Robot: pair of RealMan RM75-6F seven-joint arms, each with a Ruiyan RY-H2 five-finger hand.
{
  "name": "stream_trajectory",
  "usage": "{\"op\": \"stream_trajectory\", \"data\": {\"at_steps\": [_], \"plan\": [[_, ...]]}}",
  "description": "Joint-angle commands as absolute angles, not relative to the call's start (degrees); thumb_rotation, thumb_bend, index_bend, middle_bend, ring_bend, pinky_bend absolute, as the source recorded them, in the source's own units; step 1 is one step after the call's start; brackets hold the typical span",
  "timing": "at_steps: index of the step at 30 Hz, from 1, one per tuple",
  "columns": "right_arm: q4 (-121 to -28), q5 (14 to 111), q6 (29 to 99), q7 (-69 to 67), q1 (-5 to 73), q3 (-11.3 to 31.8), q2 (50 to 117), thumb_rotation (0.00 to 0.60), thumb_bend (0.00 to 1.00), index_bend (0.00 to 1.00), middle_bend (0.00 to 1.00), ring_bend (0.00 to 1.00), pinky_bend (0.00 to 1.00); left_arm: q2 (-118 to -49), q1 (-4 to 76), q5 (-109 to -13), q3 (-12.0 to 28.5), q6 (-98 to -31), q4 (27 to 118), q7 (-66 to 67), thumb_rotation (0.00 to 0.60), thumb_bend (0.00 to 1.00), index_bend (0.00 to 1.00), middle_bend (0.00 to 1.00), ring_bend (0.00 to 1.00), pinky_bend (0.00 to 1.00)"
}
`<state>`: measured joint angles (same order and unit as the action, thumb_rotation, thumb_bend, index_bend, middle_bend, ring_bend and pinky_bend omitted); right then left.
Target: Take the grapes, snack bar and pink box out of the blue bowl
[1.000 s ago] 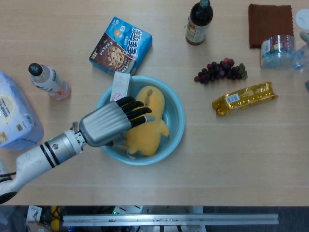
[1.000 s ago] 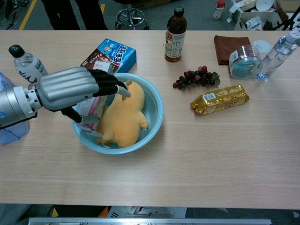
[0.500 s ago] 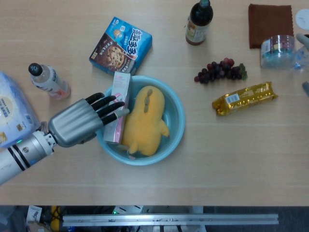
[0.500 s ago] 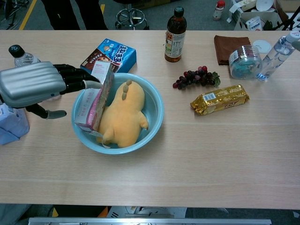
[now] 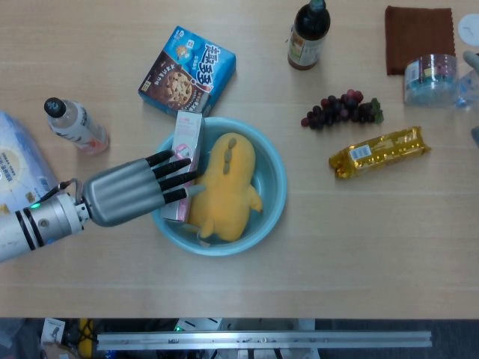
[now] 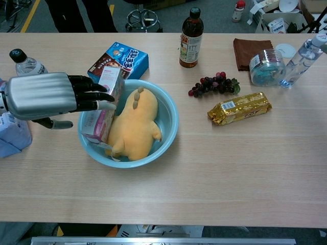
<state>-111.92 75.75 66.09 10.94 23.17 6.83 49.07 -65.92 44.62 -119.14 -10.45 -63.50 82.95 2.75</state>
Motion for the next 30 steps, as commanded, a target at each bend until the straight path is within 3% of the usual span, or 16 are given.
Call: {"op": "stream_trajectory", "data": {"at_steps": [1, 22, 30], "plan": [[-112.1, 75.5, 66.1, 11.2, 23.2, 6.9, 49.1, 0.6, 0.29, 0.0, 0.14, 0.1, 0.32, -65.9, 45.1, -119.5, -10.7, -63.5, 82.6, 2.3, 0.6, 0.3, 0.07, 0.08, 0.09, 0.2], [-113.0, 74.0, 66.2, 12.8, 22.9, 7.1, 49.2, 0.6, 0.29, 0.0, 0.14, 0.1, 0.32, -69.2, 48.1, -122.5, -12.9, -64.0, 76.9, 1.2, 0.6, 0.3, 0.07, 0.08, 0.09, 0.2], [-113.3, 73.5, 66.4, 12.9, 22.7, 7.2, 49.0, 0.6, 0.29, 0.0, 0.14, 0.11, 0.32, -71.4, 48.4, -122.5, -13.6, -64.4, 73.8, 0.3, 0.6, 0.3, 0.14, 0.08, 0.09, 0.2]]}}
